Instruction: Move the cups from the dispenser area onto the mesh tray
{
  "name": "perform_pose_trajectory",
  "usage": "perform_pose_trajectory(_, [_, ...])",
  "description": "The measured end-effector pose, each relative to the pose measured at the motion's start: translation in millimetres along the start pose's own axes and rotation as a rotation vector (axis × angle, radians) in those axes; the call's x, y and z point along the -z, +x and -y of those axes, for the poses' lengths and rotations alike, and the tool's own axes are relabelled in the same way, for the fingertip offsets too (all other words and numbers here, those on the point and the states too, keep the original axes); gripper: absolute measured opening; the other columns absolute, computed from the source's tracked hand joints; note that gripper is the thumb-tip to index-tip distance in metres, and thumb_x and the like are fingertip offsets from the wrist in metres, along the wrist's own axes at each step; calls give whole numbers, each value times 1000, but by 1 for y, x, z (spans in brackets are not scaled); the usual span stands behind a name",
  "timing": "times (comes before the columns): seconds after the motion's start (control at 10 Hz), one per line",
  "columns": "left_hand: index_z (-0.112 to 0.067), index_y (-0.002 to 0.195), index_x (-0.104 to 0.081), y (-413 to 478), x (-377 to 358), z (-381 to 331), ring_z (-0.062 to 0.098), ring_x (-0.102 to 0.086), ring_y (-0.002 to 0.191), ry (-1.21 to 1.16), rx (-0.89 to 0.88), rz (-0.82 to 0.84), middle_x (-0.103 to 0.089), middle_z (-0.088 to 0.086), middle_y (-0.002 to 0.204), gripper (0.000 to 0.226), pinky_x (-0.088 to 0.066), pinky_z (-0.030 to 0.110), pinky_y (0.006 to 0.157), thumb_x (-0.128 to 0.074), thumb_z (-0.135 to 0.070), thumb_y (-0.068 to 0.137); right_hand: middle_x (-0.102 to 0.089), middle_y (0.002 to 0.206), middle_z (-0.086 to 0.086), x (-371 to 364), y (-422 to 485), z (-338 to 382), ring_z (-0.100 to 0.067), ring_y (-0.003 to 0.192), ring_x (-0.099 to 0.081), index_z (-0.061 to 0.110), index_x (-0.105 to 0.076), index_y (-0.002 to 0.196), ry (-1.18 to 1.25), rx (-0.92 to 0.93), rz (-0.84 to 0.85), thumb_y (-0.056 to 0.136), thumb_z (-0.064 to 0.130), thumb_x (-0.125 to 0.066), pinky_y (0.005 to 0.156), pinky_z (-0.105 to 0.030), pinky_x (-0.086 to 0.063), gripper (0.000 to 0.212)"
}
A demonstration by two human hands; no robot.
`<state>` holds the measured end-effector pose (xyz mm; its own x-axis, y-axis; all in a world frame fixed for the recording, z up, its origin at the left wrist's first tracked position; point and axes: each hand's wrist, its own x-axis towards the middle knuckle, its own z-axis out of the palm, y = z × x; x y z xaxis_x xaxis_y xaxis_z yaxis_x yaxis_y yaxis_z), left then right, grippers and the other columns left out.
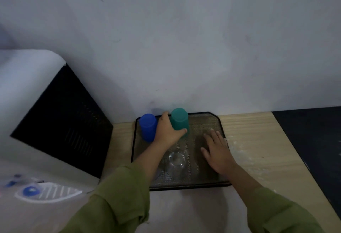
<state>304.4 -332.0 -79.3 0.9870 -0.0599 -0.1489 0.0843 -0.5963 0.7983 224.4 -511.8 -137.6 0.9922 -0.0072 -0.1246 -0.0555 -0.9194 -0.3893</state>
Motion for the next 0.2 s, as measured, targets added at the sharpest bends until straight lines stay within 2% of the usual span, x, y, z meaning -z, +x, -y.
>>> perform_pose_trajectory(0.2, [-21, 136, -33, -27, 40, -26, 24, -48, 124, -44, -58, -51, -48, 9, 138, 79, -41, 28, 91, -76, -37, 72, -12, 159, -14, 44, -3, 38, -32, 147, -9, 12, -30, 144, 27, 22, -126, 97, 35, -41, 119, -49, -17, 53])
